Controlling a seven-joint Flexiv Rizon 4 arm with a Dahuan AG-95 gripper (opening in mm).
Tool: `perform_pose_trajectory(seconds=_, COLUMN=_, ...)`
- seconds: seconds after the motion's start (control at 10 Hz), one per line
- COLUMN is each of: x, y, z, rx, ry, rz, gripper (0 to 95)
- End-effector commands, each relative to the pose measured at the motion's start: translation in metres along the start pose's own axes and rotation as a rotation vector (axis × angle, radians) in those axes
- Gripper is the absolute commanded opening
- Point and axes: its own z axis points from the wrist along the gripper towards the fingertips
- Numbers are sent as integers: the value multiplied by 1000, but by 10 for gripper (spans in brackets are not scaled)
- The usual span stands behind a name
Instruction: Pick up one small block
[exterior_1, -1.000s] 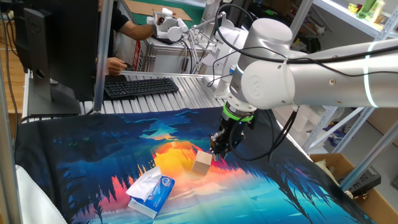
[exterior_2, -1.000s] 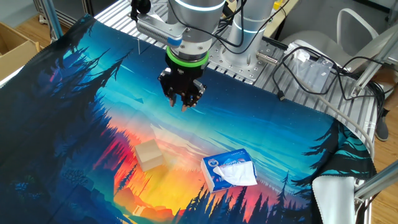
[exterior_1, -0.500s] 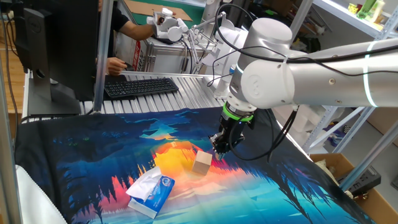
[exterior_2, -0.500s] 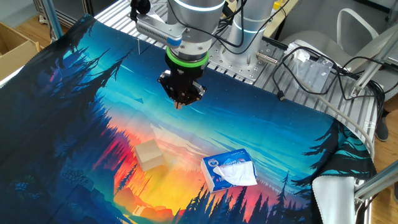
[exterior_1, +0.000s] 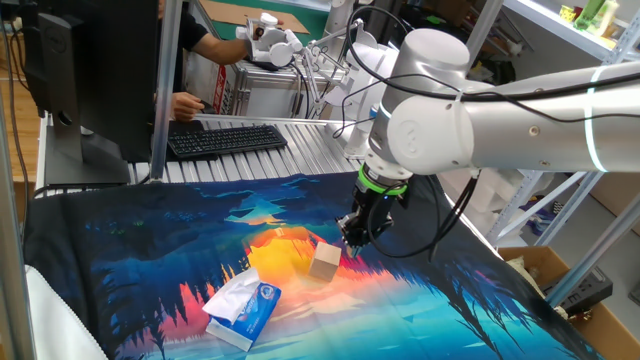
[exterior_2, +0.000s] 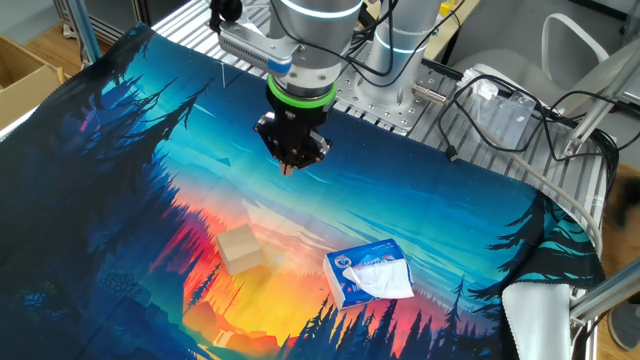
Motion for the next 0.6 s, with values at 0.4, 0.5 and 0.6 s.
perform_pose_trajectory(seconds=0.4, x=-5, y=-1, z=-2, rx=-7, ry=12, rz=85, gripper=0)
perform_pose_trajectory(seconds=0.5, x=-10, y=-2, z=-4, rx=-8, ry=22, rz=101, gripper=0)
perform_pose_trajectory(seconds=0.6, x=-14, y=-4, z=-6, rx=-9, ry=30, rz=123, gripper=0)
